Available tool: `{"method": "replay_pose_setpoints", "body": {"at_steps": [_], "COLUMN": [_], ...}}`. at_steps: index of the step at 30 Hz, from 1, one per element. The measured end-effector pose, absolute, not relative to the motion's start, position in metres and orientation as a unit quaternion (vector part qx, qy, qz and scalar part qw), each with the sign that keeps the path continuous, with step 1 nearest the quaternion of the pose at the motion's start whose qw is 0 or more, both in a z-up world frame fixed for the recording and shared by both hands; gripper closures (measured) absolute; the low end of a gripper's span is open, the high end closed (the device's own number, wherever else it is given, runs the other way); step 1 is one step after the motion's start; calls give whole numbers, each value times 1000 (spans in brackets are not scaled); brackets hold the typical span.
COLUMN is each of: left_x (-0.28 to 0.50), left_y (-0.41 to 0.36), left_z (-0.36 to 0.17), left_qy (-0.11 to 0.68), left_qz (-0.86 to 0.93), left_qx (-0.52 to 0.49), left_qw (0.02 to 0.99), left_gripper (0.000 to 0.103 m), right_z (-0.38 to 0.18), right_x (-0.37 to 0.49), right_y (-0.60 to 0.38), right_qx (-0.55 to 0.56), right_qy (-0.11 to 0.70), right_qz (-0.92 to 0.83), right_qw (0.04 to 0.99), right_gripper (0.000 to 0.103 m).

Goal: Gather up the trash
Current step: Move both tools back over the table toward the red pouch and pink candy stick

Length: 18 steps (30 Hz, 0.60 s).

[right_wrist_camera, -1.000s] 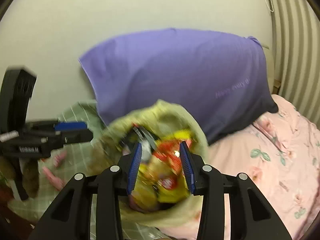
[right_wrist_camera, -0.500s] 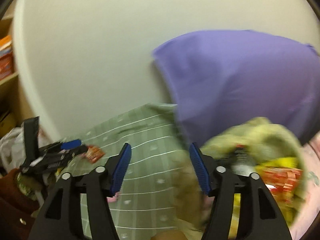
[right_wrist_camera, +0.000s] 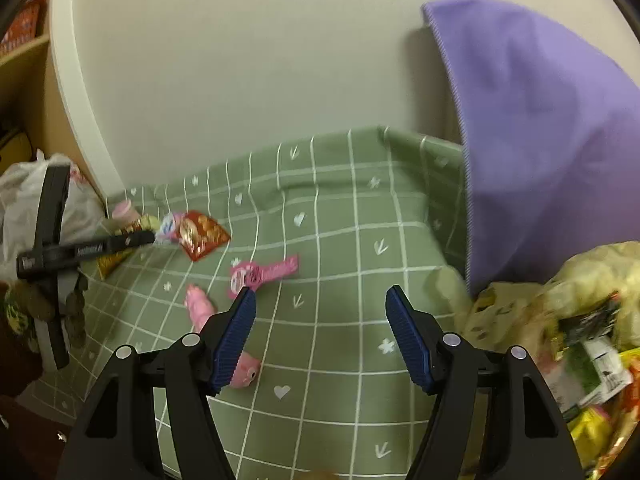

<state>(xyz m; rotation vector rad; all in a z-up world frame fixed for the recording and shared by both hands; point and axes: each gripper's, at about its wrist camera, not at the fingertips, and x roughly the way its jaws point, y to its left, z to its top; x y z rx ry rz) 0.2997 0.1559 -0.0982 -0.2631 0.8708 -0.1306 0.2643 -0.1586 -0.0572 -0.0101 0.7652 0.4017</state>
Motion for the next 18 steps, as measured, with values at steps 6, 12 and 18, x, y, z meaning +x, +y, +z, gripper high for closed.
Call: {"method": "replay_pose_setpoints", "body": {"at_steps": [6,12,18], "left_x": [344,377,346], "left_y": [140,122,119], "left_z": [-115,-147,-145], "left_qy": [411,449,461], "left_qz": [-12,-6,-48], "left_qx": [-107,-72,-86], "left_qw": [905,890,882], "left_gripper": [42,50,76], "right_z": [-90,-114,-118], "right_x": [273,280,291], "right_y": [-144,-141,-124], "right_qx": [-20,-4,-29], "right_qy": [404,443,437], "right_qz": [197,205,227], "right_qw": [893,873,870], "right_gripper": [39,39,39]}}
